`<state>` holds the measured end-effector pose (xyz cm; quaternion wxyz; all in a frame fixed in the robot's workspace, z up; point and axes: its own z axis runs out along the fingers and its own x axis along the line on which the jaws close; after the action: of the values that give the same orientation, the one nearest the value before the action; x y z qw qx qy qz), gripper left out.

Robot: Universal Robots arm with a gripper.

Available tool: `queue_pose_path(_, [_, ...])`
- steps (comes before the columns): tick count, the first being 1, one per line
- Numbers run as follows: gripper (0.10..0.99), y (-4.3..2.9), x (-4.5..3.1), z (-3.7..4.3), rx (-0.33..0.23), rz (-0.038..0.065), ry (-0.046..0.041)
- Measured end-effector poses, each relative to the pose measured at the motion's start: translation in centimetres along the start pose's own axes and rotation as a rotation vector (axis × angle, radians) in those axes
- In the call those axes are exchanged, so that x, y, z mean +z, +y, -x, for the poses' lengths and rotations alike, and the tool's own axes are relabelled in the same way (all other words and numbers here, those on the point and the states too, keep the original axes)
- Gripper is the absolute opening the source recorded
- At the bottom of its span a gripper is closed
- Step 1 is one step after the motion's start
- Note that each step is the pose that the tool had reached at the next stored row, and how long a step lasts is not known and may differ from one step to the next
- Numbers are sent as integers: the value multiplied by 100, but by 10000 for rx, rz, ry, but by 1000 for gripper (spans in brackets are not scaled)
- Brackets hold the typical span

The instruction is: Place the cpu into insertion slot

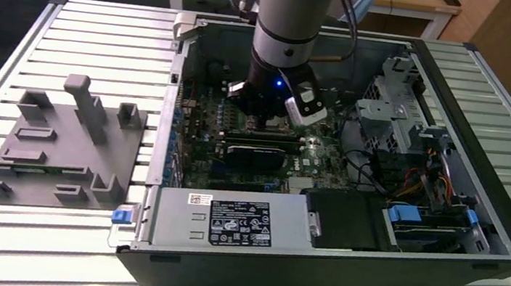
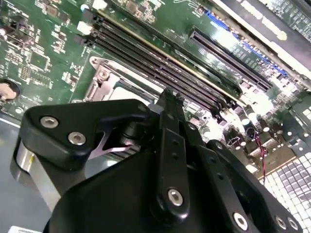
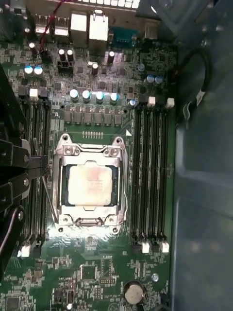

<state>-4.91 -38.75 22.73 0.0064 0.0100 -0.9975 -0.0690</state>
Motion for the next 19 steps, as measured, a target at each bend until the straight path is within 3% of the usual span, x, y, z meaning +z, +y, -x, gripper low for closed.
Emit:
queue_pose_path(9, [106, -21, 131, -10, 1, 2, 9])
queue_pose_path(14, [106, -75, 128, -48, -3, 285, 1])
queue_pose_path(19, [106, -121, 125, -151, -5, 482, -1])
